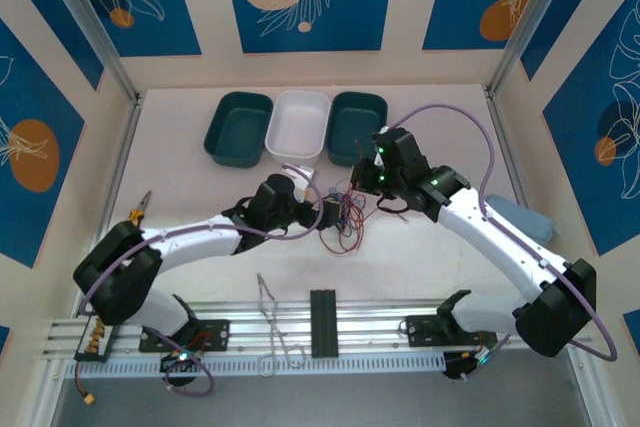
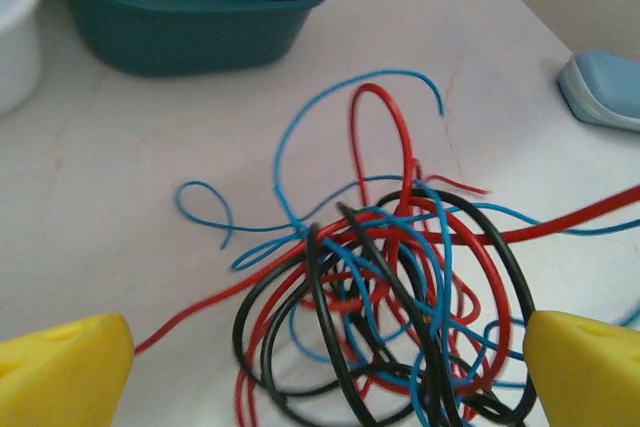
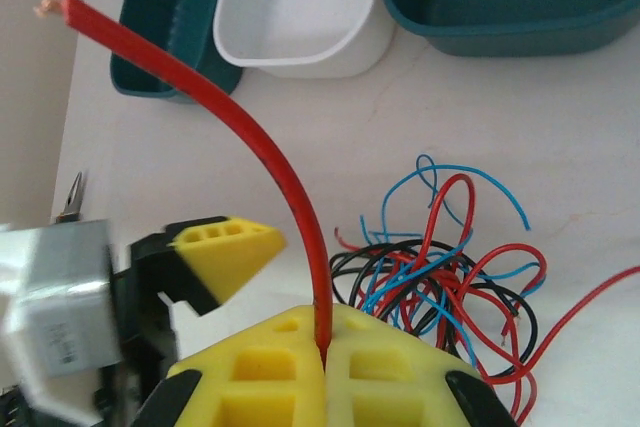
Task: Untangle the cables
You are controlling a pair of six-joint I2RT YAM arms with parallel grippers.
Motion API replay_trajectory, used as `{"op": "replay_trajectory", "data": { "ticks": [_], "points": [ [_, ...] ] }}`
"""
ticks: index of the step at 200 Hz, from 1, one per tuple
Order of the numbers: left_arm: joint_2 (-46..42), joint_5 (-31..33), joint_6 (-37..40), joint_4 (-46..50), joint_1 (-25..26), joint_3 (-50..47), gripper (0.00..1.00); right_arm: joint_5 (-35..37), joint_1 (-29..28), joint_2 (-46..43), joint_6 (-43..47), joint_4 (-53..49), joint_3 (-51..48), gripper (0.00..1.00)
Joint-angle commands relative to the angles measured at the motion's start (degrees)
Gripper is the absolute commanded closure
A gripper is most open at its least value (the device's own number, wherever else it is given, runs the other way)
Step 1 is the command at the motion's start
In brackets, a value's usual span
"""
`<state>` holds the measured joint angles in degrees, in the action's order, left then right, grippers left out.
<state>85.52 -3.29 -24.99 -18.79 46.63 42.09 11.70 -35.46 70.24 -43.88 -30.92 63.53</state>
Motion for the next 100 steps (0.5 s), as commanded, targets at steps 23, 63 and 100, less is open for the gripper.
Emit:
{"op": "replay_trajectory", "data": {
  "ticks": [23,63,100],
  "points": [
    [5.21,-2.78,-4.3,-4.07,0.21,0.56,0.01,0.13,-1.4,1.22,3.78,-1.98,5.39,1.0],
    [5.18,3.89,-6.6,-1.26,-0.01,-1.44,0.18,-0.56,-2.15,2.0,5.15,-3.22,9.51,1.0],
    [4.92,6.43,-8.28,-1.64,-0.44,-3.56,0.33,-0.76,-3.3,3.44,7.69,-6.94,16.44,1.0]
  ]
}}
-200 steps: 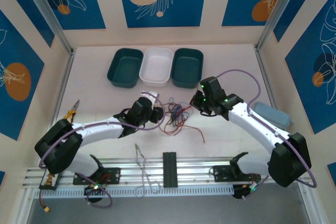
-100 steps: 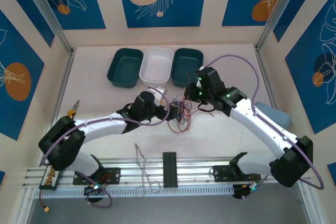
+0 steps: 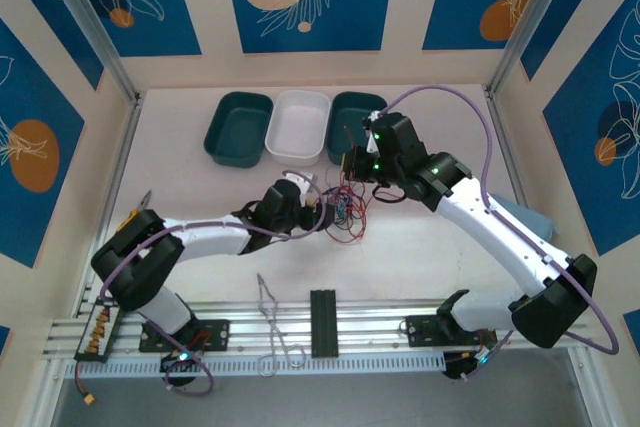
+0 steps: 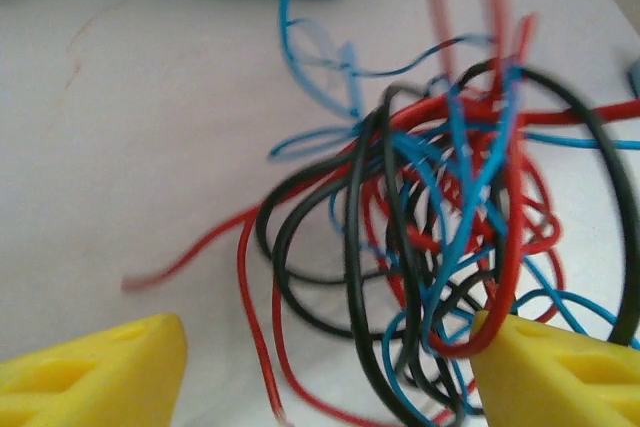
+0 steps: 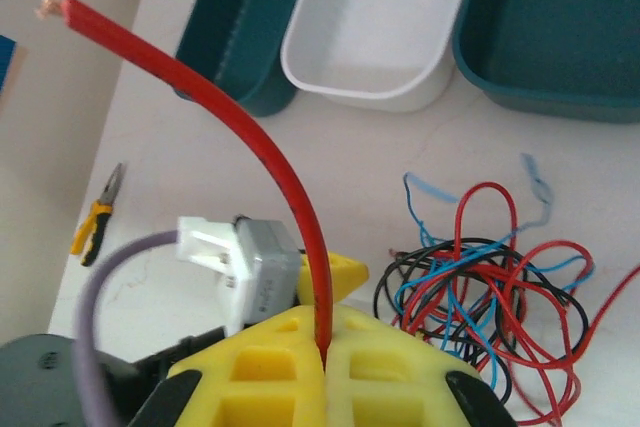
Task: Untangle the cables
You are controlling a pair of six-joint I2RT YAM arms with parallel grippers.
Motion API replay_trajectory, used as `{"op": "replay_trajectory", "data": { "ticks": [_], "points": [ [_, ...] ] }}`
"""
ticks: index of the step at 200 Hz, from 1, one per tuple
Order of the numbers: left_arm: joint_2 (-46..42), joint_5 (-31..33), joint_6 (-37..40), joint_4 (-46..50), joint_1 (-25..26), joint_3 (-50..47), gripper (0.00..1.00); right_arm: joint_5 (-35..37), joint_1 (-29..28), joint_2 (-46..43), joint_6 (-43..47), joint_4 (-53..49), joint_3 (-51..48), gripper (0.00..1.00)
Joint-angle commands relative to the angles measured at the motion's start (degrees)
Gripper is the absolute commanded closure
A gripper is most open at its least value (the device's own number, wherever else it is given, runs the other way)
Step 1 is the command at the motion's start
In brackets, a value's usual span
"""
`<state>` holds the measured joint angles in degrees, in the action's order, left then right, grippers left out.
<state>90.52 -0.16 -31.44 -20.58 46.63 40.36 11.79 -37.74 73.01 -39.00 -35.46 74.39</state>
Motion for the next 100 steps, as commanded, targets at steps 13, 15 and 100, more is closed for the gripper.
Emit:
{"op": "replay_trajectory", "data": {
  "ticks": [13,15,100],
  "points": [
    [-0.11,3.33,-2.31,-0.56,-0.6,-2.43,0.36,-1.57,-1.33,1.45,3.71,-3.99,8.4,1.0],
    [-0.13,3.33,-2.35,-0.7,-0.6,-2.47,0.37,-1.65,-1.36,1.5,3.86,-4.28,8.89,1.0],
    [-2.89,2.56,-3.55,-2.38,-4.36,-6.38,0.71,-5.9,-2.18,4.02,8.08,-12.09,22.62,1.0]
  ]
}}
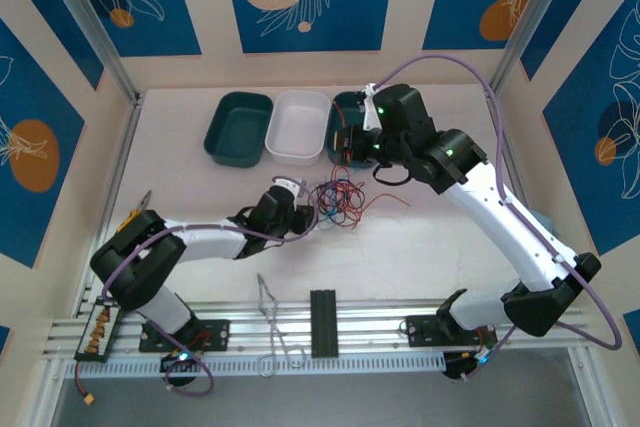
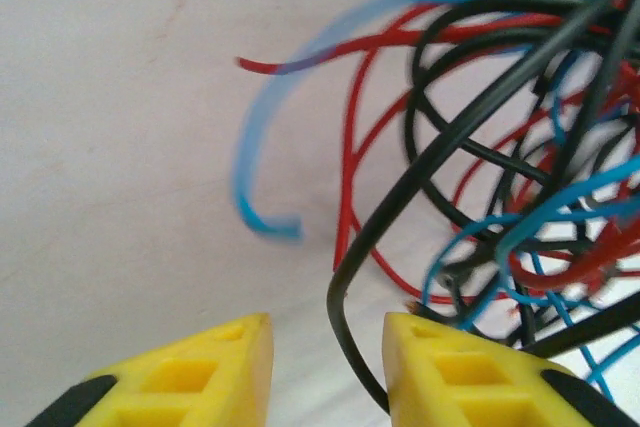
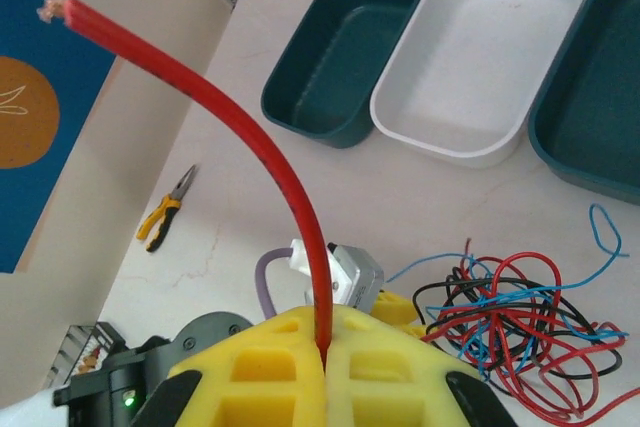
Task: Untangle the cables
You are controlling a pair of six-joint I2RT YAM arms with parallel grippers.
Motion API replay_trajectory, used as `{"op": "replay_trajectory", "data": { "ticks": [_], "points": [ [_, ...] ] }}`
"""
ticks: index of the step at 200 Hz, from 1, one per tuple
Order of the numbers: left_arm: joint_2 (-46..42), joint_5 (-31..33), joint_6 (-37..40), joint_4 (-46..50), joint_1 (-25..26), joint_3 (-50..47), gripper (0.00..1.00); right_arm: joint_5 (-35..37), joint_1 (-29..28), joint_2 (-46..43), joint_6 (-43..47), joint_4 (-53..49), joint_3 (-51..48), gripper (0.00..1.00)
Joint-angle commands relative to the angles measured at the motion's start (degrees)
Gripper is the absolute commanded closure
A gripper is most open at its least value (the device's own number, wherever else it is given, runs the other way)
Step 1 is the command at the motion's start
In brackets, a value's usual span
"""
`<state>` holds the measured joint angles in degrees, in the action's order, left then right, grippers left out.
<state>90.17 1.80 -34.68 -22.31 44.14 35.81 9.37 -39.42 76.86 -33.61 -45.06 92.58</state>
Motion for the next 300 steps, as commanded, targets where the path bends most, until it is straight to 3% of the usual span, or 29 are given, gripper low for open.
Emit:
{"op": "replay_trajectory", "data": {
  "ticks": [1,31,90,120,140,171,214,300],
  "points": [
    [-2.63,0.58,-0.22,-0.56,-2.0,-1.91,0.71,-3.56,-0.49,0.2,2.76,-2.54,4.58,1.0],
    [-5.81,1.43,1.7,2.9,-5.32,-3.63,0.81,-6.07,-0.4,0.07,4.02,-3.11,7.11,1.0],
    [-11.78,2.39,4.09,7.78,-9.71,-6.64,0.85,-11.72,0.85,0.53,6.11,-3.03,12.63,1.0],
    [-16.51,1.86,6.33,9.94,-9.89,-6.5,0.65,-12.39,1.86,2.08,6.26,-3.58,14.67,1.0],
    [-21.1,0.97,7.61,11.18,-9.88,-5.97,0.35,-12.57,2.48,3.64,6.66,-4.21,16.45,1.0],
    [-27.26,0.25,9.9,15.53,-9.86,-3.55,0.01,-12.97,3.55,7.26,8.07,-6.32,22.11,1.0],
    [-28.78,-2.95,11.57,15.75,-9.87,-1.8,0.0,-13.88,3.98,12.79,10.1,-9.13,33.64,1.0],
    [-17.56,-9.39,9.06,8.12,-9.82,0.54,0.0,-10.95,4.15,17.33,13.85,-12.58,51.95,1.0]
  ]
}}
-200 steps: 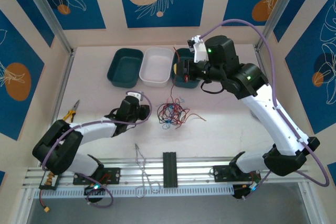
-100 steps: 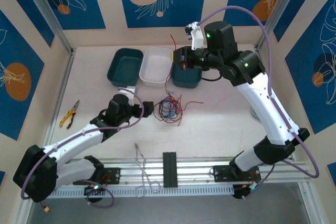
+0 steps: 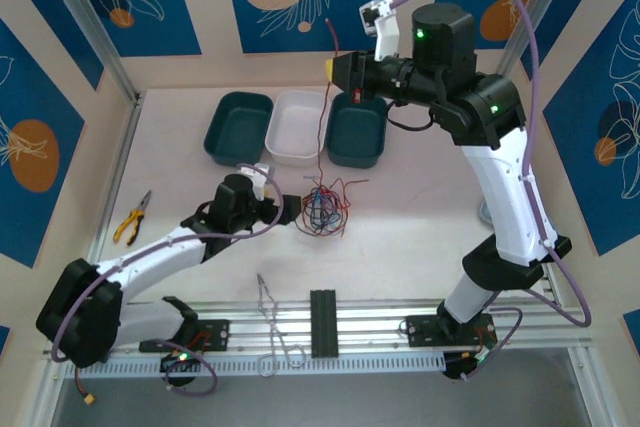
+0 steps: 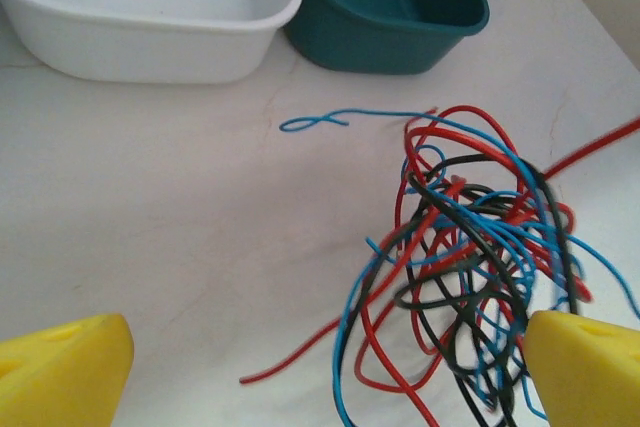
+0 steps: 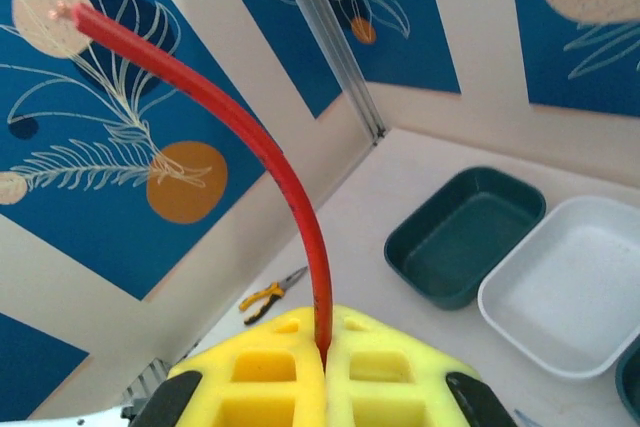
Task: Untangle the cables
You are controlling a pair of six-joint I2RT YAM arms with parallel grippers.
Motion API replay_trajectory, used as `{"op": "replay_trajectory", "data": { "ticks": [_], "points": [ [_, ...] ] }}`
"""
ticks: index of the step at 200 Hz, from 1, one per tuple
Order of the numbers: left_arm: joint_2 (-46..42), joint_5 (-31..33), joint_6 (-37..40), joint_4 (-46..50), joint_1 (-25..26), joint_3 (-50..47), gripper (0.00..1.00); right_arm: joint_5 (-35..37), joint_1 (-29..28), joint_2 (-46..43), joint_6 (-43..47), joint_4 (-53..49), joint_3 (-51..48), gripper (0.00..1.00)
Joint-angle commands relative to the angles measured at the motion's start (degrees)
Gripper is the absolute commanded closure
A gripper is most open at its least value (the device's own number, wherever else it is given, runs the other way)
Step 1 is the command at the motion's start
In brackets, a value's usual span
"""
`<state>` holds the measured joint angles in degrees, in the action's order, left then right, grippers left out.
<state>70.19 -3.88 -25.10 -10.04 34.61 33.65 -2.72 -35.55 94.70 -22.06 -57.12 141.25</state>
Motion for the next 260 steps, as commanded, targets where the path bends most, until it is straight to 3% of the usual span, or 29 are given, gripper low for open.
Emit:
{"op": "replay_trajectory", "data": {
  "ticks": [1,35,132,181,212,260],
  "points": [
    [2.59,-3.87,-0.63,-4.26,-0.27,2.77,0.0,1.18,0.25,-0.54,2.34,-0.48,3.3,1.0],
    [4.85,-5.79,-1.79,-7.13,-0.12,3.35,0.0,2.76,0.2,-2.18,3.07,0.75,3.24,1.0],
    [4.07,-3.73,-3.19,-7.18,-0.08,2.74,0.03,2.71,0.04,-6.88,8.07,10.02,2.42,1.0],
    [0.46,0.16,-4.12,-5.93,-0.07,0.36,0.0,10.5,0.73,-6.59,10.76,12.76,0.67,1.0],
    [-3.12,2.69,-3.21,-2.96,-0.15,-0.73,0.0,12.91,3.55,-4.61,11.13,14.64,-0.62,1.0],
    [-6.44,4.04,-2.1,0.25,-0.07,-1.48,0.0,11.07,10.65,1.75,9.22,18.33,-0.36,1.0]
  ]
}}
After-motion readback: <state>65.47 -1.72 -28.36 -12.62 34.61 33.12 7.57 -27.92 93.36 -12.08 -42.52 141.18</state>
